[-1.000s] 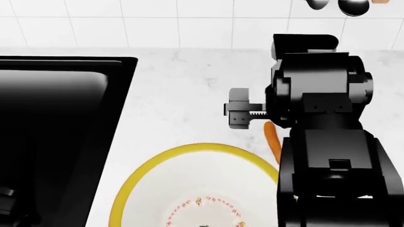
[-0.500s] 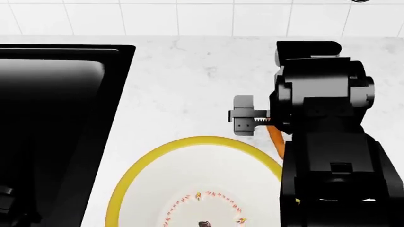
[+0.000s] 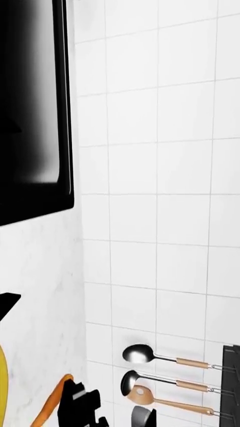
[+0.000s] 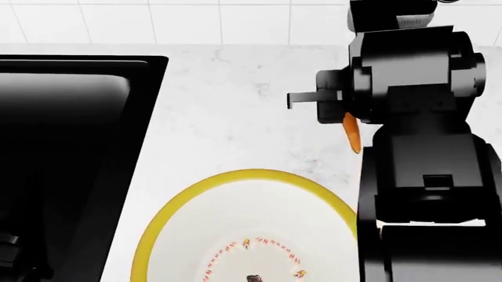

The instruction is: There is a mixed pile of frozen fruits and vegetables on the counter. Locate all the frozen vegetables and place the items in a bowl on the counter. Take all the frozen fruits and defrost them in a running sink.

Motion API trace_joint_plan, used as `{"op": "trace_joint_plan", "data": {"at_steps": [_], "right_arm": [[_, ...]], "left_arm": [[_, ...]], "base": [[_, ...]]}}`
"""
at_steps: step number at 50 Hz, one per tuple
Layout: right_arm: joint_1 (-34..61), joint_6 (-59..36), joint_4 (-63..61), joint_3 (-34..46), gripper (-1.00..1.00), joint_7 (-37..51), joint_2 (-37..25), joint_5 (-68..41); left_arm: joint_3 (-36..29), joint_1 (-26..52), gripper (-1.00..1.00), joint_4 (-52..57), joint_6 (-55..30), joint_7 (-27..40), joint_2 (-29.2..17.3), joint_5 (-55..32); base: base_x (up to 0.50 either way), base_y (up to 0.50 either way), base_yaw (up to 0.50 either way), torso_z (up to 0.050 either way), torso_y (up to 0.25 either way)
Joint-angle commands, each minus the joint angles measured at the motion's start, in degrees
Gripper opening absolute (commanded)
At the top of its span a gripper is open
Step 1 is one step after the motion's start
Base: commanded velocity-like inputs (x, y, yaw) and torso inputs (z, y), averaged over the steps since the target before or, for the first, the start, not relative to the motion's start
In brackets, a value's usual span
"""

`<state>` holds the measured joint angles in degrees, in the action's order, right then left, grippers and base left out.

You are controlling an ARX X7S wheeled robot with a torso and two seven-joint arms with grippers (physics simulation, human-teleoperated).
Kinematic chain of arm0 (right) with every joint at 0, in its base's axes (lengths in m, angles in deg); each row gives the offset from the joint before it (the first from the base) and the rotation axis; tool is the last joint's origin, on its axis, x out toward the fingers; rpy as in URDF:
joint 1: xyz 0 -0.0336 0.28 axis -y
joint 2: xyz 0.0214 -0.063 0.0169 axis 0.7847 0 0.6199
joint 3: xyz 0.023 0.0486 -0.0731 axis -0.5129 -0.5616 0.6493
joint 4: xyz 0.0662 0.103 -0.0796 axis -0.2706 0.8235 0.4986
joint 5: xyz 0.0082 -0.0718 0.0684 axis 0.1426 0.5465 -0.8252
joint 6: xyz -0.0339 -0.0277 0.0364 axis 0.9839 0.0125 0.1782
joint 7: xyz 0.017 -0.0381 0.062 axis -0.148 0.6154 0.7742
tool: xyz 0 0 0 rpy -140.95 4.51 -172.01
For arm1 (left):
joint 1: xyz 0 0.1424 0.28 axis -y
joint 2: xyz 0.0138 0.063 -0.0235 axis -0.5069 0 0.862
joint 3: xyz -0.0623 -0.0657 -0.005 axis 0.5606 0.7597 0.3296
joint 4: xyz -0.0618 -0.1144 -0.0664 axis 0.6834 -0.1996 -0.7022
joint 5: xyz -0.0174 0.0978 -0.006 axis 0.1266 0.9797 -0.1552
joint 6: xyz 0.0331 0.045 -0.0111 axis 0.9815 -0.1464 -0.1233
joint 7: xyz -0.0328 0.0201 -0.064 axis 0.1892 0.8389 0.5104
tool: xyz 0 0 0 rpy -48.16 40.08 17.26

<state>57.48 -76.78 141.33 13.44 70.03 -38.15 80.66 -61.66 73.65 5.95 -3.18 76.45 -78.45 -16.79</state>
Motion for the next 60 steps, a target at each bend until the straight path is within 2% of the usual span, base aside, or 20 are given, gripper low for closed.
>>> {"op": "trace_joint_plan", "data": {"at_steps": [1, 3, 7, 8, 11, 14, 15, 19, 23, 27, 32, 42, 60], "right_arm": [[4.0, 0.2, -2.0, 4.3, -1.0, -7.0, -0.1, 0.9], [-6.0, -17.0, -19.1, 6.7, -1.0, -10.5, -2.9, 0.6], [-11.3, -32.0, -53.5, 9.0, -1.0, -13.9, -6.2, -1.3], [-10.5, -32.1, -57.6, 9.9, -1.0, -10.3, -8.0, -8.3], [-8.0, -32.1, -61.4, 14.7, -1.0, 15.5, -19.2, -34.1], [-8.6, -31.9, -65.8, 16.1, -1.0, 41.3, -23.1, -59.8], [-8.8, -31.8, -66.4, 16.2, -1.0, 47.5, -23.7, -68.4], [-7.6, -31.0, -69.9, 17.9, -1.0, 59.8, -25.5, -102.8], [-8.4, -27.1, -75.6, 22.7, -1.0, 69.0, -27.8, -119.4], [-9.9, -22.9, -83.0, 26.9, -1.0, 74.6, -29.2, -128.3], [-11.2, -20.0, -88.1, 29.9, -1.0, 77.6, -29.0, -132.2], [-16.6, -19.0, -92.4, 31.8, -1.0, 78.4, -28.5, -130.4], [-23.1, -21.0, -91.9, 30.7, -1.0, 73.1, -27.0, -121.4]], "left_arm": [[0.4, 0.4, 1.0, -0.2, 0.1, 1.1, -0.6, -1.4], [0.7, 0.6, 1.0, -0.2, -0.2, 1.7, -0.7, -2.3], [0.9, 0.6, 1.0, -0.1, -0.1, 2.0, -0.9, -2.8], [0.5, 0.9, 1.0, -0.2, -0.2, 2.1, -0.8, -2.7], [0.1, -0.1, 1.0, 0.2, 0.5, 1.6, -0.8, -1.9], [0.8, 0.4, 1.0, 0.4, -0.1, 2.5, -1.6, -3.7], [0.8, 0.3, 1.0, 0.3, 0.1, 2.4, -1.6, -3.5], [0.5, 0.1, 1.0, 0.2, 0.4, 2.4, -1.7, -3.1], [0.8, -0.8, 1.0, 0.2, 1.2, 2.0, -1.9, -2.5], [-0.6, 1.3, 1.0, -0.5, 0.4, 2.9, -1.7, -2.7], [1.3, 0.6, 1.0, 0.0, 0.7, 3.5, -2.6, -4.5], [0.6, 0.4, 1.0, -0.1, 1.1, 3.6, -2.8, -4.3], [1.7, 0.0, 1.0, 0.2, 2.1, 4.7, -3.6, -6.5]], "base": [[0.0, 0.0, 0.0, 0.0, 0.0], [0.0, 0.0, 0.0, 0.0, 0.0], [0.0, 0.0, 0.0, 0.0, 0.0], [0.0, 0.0, 0.0, 0.0, 0.0], [0.0, 0.0, 0.0, 0.0, 0.0], [0.0, 0.0, 0.0, 0.0, 0.0], [0.0, 0.0, 0.0, 0.0, 0.0], [0.0, 0.0, 0.0, 0.0, 0.0], [0.0, 0.0, 0.0, 0.0, 0.0], [0.0, 0.0, 0.0, 0.0, 0.0], [0.0, 0.0, 0.0, 0.0, 0.0], [0.0, 0.0, 0.0, 0.0, 0.0], [0.0, 0.0, 0.0, 0.0, 0.0]]}}
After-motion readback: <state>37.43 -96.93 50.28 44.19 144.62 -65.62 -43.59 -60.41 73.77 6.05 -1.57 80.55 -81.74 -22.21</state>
